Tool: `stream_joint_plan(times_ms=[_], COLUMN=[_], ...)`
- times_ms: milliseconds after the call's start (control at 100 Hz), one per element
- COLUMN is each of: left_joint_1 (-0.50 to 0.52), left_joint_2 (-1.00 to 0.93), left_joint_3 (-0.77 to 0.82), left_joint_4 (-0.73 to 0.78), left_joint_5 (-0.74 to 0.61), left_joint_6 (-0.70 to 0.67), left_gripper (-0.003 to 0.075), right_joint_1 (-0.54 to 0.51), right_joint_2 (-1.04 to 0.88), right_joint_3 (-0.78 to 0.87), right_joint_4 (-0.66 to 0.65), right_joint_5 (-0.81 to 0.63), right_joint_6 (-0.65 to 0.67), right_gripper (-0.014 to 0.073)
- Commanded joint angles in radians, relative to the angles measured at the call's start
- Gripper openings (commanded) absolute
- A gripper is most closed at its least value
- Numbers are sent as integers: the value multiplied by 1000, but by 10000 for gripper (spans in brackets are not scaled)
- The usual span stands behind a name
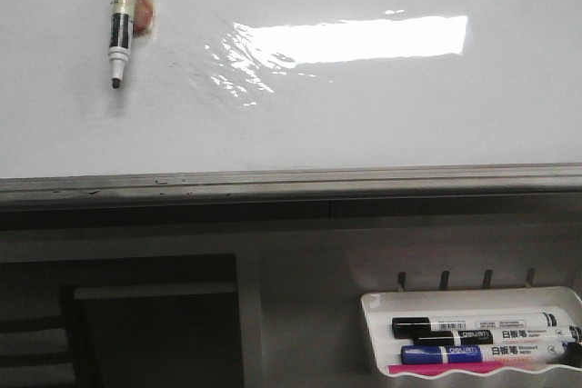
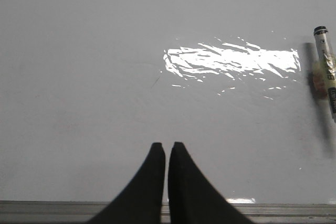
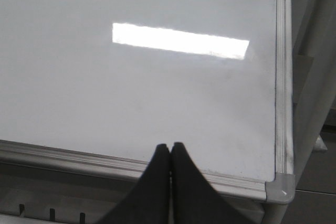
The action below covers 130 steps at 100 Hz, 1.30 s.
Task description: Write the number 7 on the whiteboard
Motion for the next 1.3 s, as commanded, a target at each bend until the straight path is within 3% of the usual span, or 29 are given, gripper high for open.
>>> stream_joint_plan(times_ms=[0, 1290], left_joint_1=[2, 2], left_joint_2=[-32, -32], left_joint_3=[35, 35], left_joint_4=[-8, -8], left_joint_5=[-73, -73], left_joint_6=[-8, -8], left_gripper=[-20, -20], right_joint_1=[2, 2], right_joint_2=[-19, -19], right_joint_3=[32, 32], right_joint_4=[-6, 26], right_joint_5=[-83, -83], right_joint_6=[-4, -4], right_gripper=[-64, -64])
